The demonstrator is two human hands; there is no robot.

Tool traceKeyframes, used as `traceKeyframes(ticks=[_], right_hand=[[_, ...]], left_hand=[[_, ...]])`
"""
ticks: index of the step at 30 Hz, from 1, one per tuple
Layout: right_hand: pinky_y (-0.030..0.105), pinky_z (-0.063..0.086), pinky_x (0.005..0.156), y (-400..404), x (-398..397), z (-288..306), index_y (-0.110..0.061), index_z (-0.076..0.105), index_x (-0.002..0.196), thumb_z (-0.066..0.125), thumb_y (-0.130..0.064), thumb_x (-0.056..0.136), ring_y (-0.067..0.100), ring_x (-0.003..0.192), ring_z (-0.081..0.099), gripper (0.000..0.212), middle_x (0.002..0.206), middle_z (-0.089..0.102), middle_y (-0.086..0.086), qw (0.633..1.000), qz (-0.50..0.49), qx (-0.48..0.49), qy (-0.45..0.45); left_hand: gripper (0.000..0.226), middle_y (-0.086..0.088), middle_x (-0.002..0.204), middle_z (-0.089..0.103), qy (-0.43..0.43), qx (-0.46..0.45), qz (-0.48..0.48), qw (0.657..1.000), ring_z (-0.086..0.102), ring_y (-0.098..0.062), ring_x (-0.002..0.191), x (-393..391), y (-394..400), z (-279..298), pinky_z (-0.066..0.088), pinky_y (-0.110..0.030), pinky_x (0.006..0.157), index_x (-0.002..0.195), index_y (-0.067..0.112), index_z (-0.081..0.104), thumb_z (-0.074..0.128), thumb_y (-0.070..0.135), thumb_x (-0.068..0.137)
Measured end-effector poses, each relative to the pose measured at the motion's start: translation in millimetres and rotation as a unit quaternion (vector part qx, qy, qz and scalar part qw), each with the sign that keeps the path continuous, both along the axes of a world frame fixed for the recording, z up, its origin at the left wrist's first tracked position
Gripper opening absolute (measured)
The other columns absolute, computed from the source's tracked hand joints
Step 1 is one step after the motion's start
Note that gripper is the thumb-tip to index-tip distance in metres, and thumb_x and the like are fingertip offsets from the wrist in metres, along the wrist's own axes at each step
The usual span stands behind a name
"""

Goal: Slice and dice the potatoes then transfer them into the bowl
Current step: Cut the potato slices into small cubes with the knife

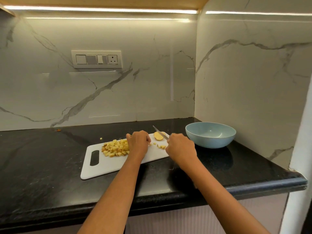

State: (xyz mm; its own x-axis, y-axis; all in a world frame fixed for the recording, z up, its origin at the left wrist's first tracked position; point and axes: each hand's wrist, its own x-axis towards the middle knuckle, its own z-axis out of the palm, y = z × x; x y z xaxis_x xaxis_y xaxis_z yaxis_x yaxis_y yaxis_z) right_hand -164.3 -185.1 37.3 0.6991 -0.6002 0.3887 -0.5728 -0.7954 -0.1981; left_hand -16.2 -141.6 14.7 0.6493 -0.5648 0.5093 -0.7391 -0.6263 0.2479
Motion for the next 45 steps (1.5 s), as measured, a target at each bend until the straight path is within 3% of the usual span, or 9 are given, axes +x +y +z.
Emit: traceKeyframes(ticks=[6,11,15,19,23,31,36,39,45], right_hand=[[0.022,0.037,0.062,-39.9,38.0,4.5,-0.009,0.06,0.105,0.041,-0.022,0.099,0.012,0.072,0.05,0.024,0.098,0.065,0.007,0.989,0.0,0.048,-0.142],[0.028,0.049,0.073,-56.4,62.0,-1.1,-0.009,0.054,0.128,0.037,-0.023,0.101,0.021,0.09,0.064,0.035,0.104,0.068,0.009,0.969,0.047,0.078,-0.229],[0.023,0.044,0.066,-66.9,68.6,-6.2,-0.01,0.045,0.137,0.037,-0.023,0.102,0.019,0.088,0.064,0.039,0.103,0.069,0.009,0.967,0.065,0.072,-0.237],[0.028,0.048,0.071,-74.3,66.9,-5.2,-0.01,0.045,0.137,0.036,-0.024,0.102,0.021,0.091,0.063,0.04,0.106,0.068,0.009,0.956,0.061,0.084,-0.275],[0.023,0.045,0.069,-77.2,66.2,-6.1,-0.009,0.046,0.137,0.037,-0.024,0.101,0.018,0.086,0.063,0.04,0.102,0.069,0.008,0.952,0.068,0.081,-0.287],[0.019,0.042,0.066,-76.3,64.8,-7.7,-0.009,0.045,0.138,0.037,-0.025,0.101,0.016,0.083,0.063,0.041,0.101,0.069,0.008,0.951,0.086,0.07,-0.289],[0.019,0.042,0.066,-78.4,64.7,-8.9,-0.009,0.046,0.137,0.037,-0.025,0.101,0.017,0.086,0.063,0.041,0.103,0.069,0.008,0.952,0.082,0.074,-0.287],[0.02,0.042,0.065,-79.9,68.0,-10.7,-0.009,0.045,0.137,0.036,-0.026,0.101,0.016,0.084,0.063,0.041,0.102,0.069,0.008,0.953,0.084,0.067,-0.283],[0.026,0.046,0.069,-92.6,75.7,-3.5,-0.011,0.045,0.138,0.037,-0.024,0.102,0.022,0.087,0.064,0.04,0.103,0.069,0.01,0.955,0.111,0.028,-0.274]], left_hand=[[0.014,0.002,0.107,0.064,0.02,-0.016,-0.08,0.996,0.052,-0.018,0.104,3.3,-5.7,-6.5,0.032,-0.033,0.093,0.101,0.021,0.065,0.055,0.017,0.091],[0.02,-0.001,0.1,0.069,0.117,-0.009,-0.259,0.959,0.059,-0.013,0.093,-5.1,-20.1,-6.9,0.048,-0.029,0.086,0.096,0.015,0.069,0.061,0.03,0.085],[0.019,-0.002,0.1,0.066,0.066,0.035,-0.22,0.973,0.057,-0.016,0.091,-1.0,-16.7,-7.9,0.046,-0.031,0.083,0.096,0.014,0.066,0.057,0.027,0.087],[0.02,0.0,0.105,0.062,-0.045,0.066,-0.059,0.995,0.051,-0.019,0.103,9.5,-6.0,-5.6,0.033,-0.035,0.093,0.103,0.019,0.061,0.045,0.026,0.094],[0.021,0.002,0.106,0.061,-0.064,0.018,0.033,0.997,0.05,-0.017,0.101,14.4,-0.7,-5.0,0.03,-0.033,0.089,0.107,0.022,0.061,0.043,0.021,0.096],[0.029,0.002,0.11,0.065,-0.031,-0.002,0.044,0.999,0.049,-0.017,0.105,12.5,0.2,-3.2,0.027,-0.033,0.09,0.118,0.022,0.055,0.048,0.008,0.093],[0.023,-0.001,0.105,0.065,-0.015,-0.051,0.041,0.998,0.051,-0.018,0.102,15.3,-1.2,0.2,0.023,-0.032,0.083,0.112,0.021,0.06,0.042,0.024,0.098],[0.025,0.0,0.11,0.065,0.008,-0.036,0.023,0.999,0.05,-0.019,0.108,21.2,-9.9,0.6,0.027,-0.034,0.089,0.114,0.02,0.059,0.047,0.03,0.095],[0.058,-0.002,0.136,0.05,0.024,0.077,-0.041,0.996,0.04,-0.024,0.127,11.2,-50.5,4.4,0.026,-0.046,0.102,0.137,0.022,0.042,0.048,0.054,0.088]])
